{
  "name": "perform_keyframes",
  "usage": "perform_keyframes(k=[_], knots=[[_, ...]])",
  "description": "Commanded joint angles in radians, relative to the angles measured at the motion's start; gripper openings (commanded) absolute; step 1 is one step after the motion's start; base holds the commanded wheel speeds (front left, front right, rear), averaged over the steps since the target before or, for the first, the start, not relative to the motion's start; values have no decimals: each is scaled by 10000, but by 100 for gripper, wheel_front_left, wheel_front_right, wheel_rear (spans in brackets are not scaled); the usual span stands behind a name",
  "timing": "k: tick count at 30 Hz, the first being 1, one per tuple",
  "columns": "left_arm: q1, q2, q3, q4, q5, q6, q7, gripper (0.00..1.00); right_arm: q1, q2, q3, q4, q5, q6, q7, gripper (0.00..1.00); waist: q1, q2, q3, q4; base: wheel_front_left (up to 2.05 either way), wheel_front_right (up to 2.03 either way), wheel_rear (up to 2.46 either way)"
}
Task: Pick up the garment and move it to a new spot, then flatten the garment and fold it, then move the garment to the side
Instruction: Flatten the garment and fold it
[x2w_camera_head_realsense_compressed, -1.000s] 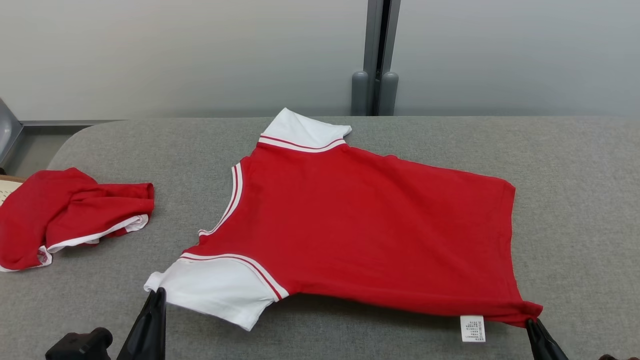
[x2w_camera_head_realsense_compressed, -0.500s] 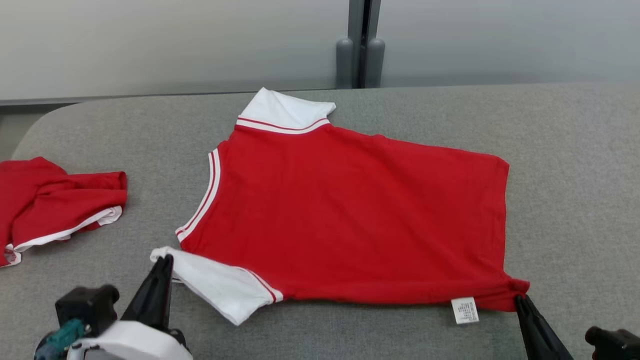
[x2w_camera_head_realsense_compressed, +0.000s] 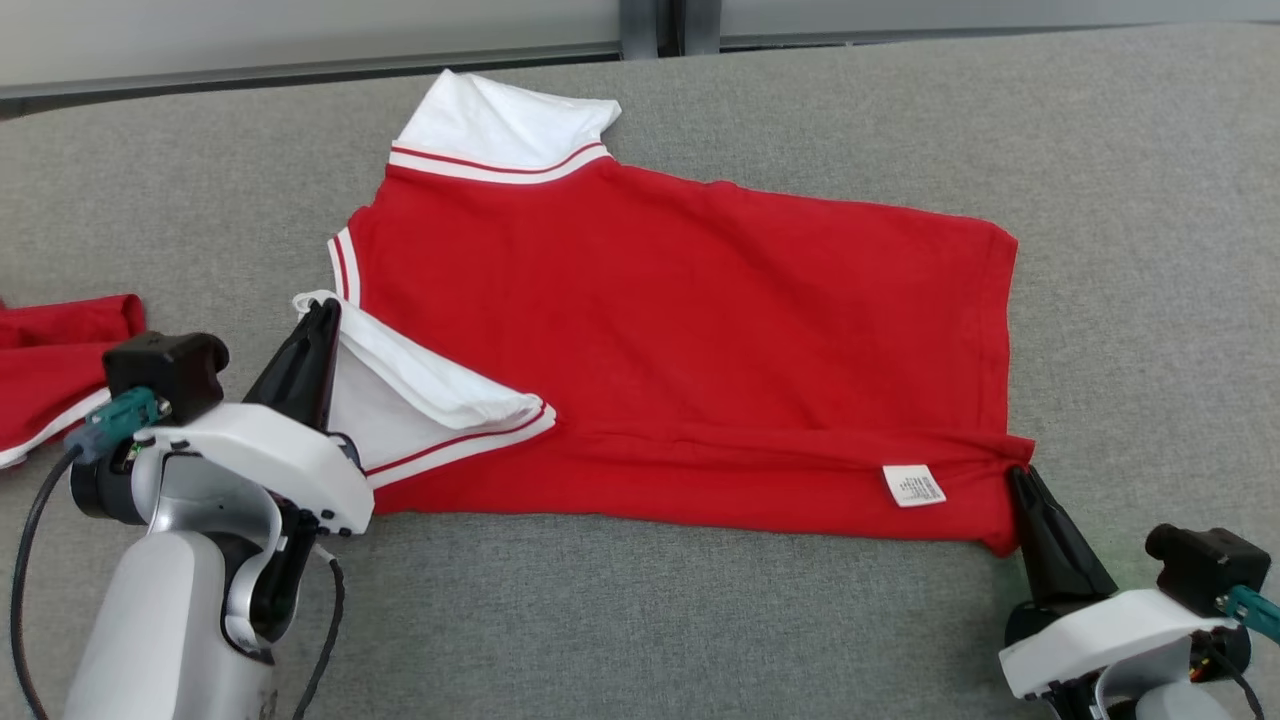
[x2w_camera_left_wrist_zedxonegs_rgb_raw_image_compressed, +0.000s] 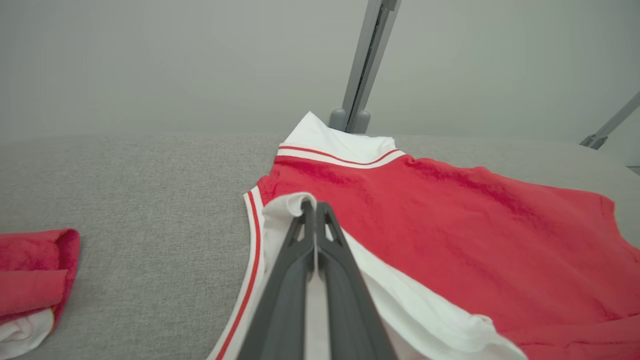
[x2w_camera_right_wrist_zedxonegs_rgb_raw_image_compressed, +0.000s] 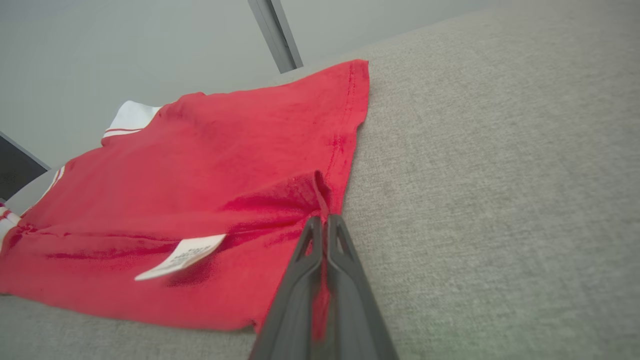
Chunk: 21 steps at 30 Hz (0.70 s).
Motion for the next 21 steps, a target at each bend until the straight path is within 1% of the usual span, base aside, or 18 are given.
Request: perform_keyframes(k=[1, 2, 3, 4, 5, 6, 8, 10, 16, 18, 21], knots=[[-349, 62, -11, 384, -101, -59, -50, 0, -225, -77, 87, 153, 103, 0, -34, 0, 0, 0, 251, -123, 0, 0, 0], [-532, 53, -41, 708, -146, -110, -78, 0, -389, -66, 168, 182, 86, 0, -126, 0, 0, 0, 319, -148, 0, 0, 0], [-719, 48, -44, 1014, -180, -116, -164, 15, -529, -60, 216, 243, 82, 0, -198, 2, 0, 0, 367, -168, 0, 0, 0], [-864, 45, -41, 1311, -203, -139, -243, 77, -600, -65, 256, 327, 112, 0, -247, 39, 0, 0, 393, -182, 0, 0, 0], [-944, -1, -65, 1533, -273, -180, -326, 100, -650, -94, 294, 351, 92, 0, -353, 92, 0, 0, 407, -187, 0, 0, 0], [-1035, -21, -56, 1687, -270, -201, -485, 100, -723, -131, 313, 334, 9, 0, -442, 100, 0, 0, 425, -184, 0, 0, 0], [-1079, -36, 16, 1873, -258, -190, -935, 100, -849, -147, 190, 123, -189, 0, -702, 100, 0, 0, 428, -163, 0, 0, 0], [-963, -72, 113, 1896, -100, -65, -1590, 100, -858, -94, -165, -134, -523, 0, -898, 100, 0, 0, 386, -134, 0, 0, 0], [-276, -203, 268, 1358, 514, 479, -3792, 100, -645, 273, -1294, -1183, -2117, 0, -1055, 100, 0, 0, 71, -58, 0, 0, 0], [81, -252, 207, 1042, 771, 649, -4199, 100, -556, 377, -1493, -1419, -2556, 0, -1059, 100, 0, 0, -101, -17, 0, 0, 0], [576, -255, 146, 464, 1190, 852, -4485, 100, -339, 497, -1709, -1627, -3055, 0, -862, 100, 0, 0, -359, 82, 0, 0, 0]])
